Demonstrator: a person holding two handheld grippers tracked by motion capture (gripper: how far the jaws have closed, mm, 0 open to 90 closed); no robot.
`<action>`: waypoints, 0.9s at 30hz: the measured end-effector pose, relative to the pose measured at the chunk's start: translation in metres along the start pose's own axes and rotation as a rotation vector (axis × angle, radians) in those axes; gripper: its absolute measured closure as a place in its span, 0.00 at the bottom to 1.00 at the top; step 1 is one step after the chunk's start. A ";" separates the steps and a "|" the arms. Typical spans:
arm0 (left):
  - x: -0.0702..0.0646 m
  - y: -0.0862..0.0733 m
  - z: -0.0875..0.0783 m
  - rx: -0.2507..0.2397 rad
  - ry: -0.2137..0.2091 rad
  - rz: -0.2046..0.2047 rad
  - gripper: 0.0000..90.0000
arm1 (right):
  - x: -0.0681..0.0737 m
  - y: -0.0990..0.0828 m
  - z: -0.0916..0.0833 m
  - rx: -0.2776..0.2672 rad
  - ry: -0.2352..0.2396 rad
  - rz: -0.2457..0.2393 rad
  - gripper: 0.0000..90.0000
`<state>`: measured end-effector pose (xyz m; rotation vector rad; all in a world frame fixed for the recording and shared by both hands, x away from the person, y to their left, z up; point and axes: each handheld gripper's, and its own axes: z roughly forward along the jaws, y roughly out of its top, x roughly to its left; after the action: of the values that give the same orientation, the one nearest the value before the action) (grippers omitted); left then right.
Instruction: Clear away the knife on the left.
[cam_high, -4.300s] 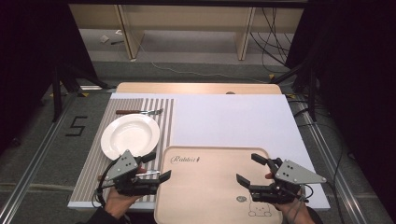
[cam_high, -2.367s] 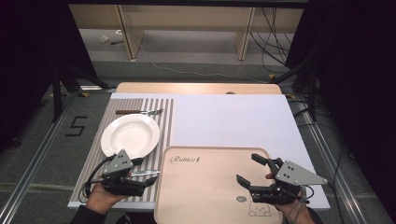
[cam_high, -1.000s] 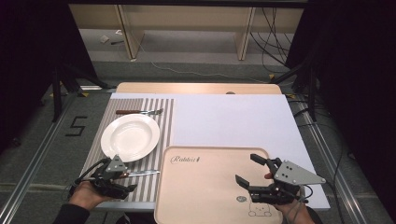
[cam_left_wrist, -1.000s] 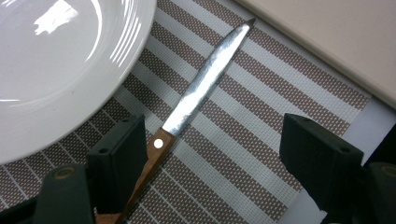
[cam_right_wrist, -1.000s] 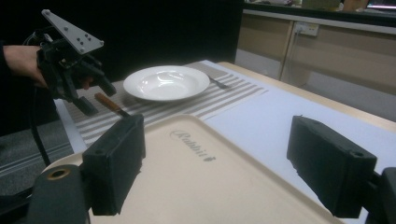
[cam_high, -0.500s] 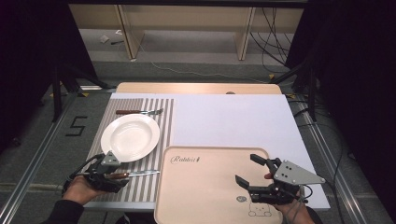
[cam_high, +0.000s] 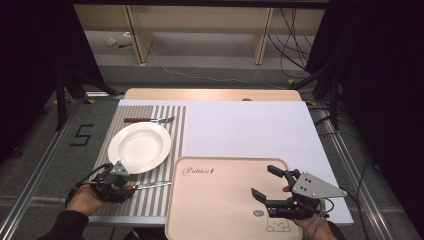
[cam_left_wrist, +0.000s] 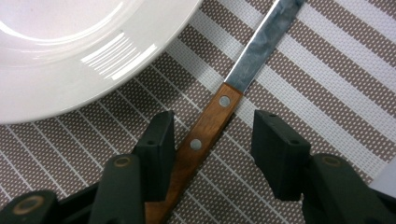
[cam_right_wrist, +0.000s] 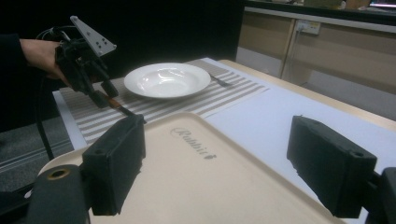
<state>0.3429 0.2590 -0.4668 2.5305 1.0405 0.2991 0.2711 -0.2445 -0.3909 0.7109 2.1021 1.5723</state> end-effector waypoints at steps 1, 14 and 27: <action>0.001 0.000 0.001 0.004 -0.001 -0.001 0.58 | 0.000 0.000 0.000 0.002 0.000 0.002 0.23; -0.002 0.008 0.003 0.059 -0.047 -0.013 0.84 | 0.000 0.000 0.001 0.006 -0.001 -0.003 0.23; -0.012 0.014 -0.002 0.019 -0.105 0.005 0.85 | 0.001 0.000 0.001 0.014 0.000 -0.016 0.23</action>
<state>0.3429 0.2419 -0.4596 2.5365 1.0012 0.1567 0.2712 -0.2427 -0.3912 0.6972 2.1152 1.5512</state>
